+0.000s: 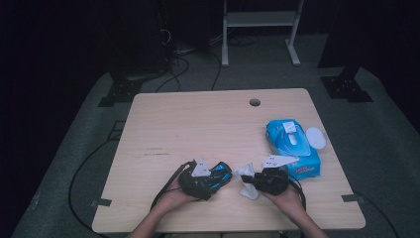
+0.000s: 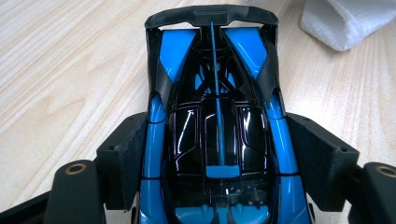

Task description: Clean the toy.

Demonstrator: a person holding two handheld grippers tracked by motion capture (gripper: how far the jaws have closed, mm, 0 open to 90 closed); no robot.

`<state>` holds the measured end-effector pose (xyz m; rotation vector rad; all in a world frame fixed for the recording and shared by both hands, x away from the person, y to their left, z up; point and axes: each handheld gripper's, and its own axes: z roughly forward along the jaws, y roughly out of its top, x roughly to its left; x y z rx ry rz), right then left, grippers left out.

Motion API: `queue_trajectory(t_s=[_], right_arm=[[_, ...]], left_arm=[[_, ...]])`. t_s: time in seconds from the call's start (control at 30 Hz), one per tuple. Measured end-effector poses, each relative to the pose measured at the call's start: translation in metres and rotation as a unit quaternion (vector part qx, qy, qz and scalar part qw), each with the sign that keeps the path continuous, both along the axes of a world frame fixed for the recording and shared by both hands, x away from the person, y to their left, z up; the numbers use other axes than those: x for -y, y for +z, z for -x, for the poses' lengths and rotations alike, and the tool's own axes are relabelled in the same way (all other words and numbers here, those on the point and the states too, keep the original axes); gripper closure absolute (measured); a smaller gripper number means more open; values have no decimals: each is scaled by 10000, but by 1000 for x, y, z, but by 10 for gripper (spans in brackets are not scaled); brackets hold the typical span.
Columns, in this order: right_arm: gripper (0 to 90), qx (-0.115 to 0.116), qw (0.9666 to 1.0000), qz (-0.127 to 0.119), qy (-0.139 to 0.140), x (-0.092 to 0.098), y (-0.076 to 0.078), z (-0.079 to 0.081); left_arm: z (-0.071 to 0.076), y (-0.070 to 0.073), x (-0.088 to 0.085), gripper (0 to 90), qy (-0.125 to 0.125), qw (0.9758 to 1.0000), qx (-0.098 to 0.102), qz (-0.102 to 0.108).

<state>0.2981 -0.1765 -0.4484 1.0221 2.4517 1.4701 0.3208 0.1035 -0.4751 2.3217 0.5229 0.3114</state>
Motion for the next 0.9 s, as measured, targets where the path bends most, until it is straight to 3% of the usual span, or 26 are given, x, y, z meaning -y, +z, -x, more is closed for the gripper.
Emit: queue_trajectory(t_s=[0.1, 0.33, 0.43, 0.7, 0.9], right_arm=[[852, -28, 10000, -18, -26, 2, -1, -1], [852, -25, 10000, -54, -67, 4, 0, -3], [852, -8, 9999, -74, -120, 6, 0, -4], [852, -36, 9996, -122, -267, 15, 0, -6], [852, -25, 9993, -109, -351, 20, -1, -9]], left_arm=[[0, 0, 0, 260, -2, 10000, 45, -20], [-6, 6, -7, 274, 121, 9996, -10, 236], [-9, 8, -3, 275, 52, 9999, 91, 34], [-22, 17, 8, 275, 73, 9997, 192, 98], [-41, 21, 16, 276, 148, 9995, 276, -82]])
